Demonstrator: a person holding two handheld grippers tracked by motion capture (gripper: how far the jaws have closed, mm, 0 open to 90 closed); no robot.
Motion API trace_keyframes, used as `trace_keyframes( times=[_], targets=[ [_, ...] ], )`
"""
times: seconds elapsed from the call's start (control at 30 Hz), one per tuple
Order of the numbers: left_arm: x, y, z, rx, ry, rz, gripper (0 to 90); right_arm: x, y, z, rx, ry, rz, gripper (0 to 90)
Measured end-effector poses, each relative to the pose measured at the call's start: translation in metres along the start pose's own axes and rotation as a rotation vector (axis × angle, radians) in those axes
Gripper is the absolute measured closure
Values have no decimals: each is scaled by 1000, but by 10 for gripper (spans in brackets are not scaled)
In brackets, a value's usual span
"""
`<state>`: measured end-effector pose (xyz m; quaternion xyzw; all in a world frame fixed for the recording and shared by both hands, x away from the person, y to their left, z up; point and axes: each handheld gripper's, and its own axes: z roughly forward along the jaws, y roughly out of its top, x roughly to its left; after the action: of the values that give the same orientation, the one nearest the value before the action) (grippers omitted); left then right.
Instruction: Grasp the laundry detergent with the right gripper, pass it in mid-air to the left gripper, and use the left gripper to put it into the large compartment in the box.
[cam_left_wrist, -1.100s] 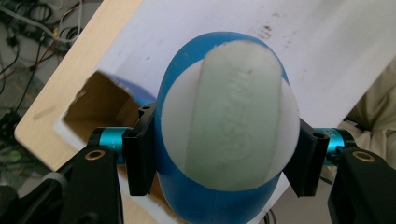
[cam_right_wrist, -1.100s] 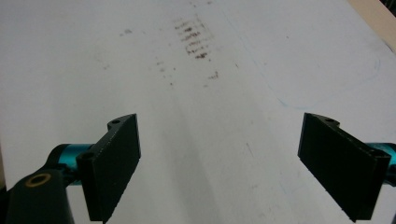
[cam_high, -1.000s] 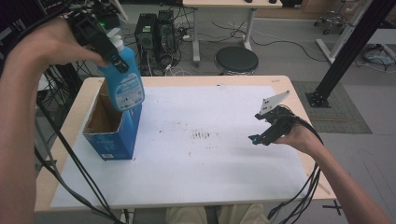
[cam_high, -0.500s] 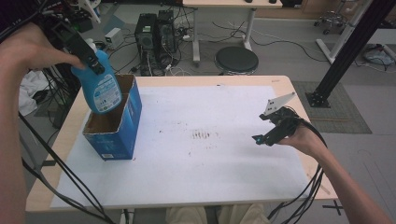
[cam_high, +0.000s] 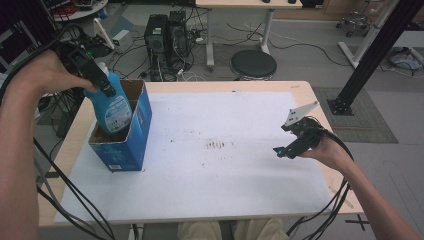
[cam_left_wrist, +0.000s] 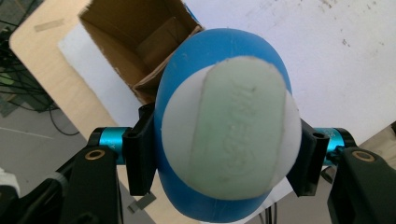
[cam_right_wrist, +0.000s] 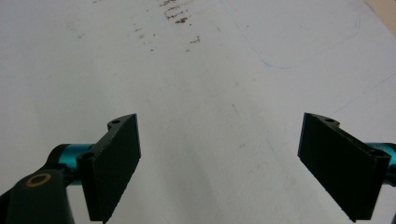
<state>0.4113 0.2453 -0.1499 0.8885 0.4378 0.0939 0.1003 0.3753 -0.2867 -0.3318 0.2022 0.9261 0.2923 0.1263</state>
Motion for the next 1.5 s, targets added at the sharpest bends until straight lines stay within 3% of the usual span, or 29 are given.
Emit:
trace_keyframes(
  times=[0.47,0.77,1.33,1.5],
  targets=[
    [4,-13,54,40,-34,9,380,4,-3,3,25,-7,-8,124],
    [7,-21,81,50,-50,42,380,6,-6,7,39,-5,-3,124],
    [3,-27,113,85,-40,135,380,9,-6,14,65,-7,-5,124],
    [4,-29,119,89,-48,143,379,8,-9,14,69,-7,2,124]
  ],
)
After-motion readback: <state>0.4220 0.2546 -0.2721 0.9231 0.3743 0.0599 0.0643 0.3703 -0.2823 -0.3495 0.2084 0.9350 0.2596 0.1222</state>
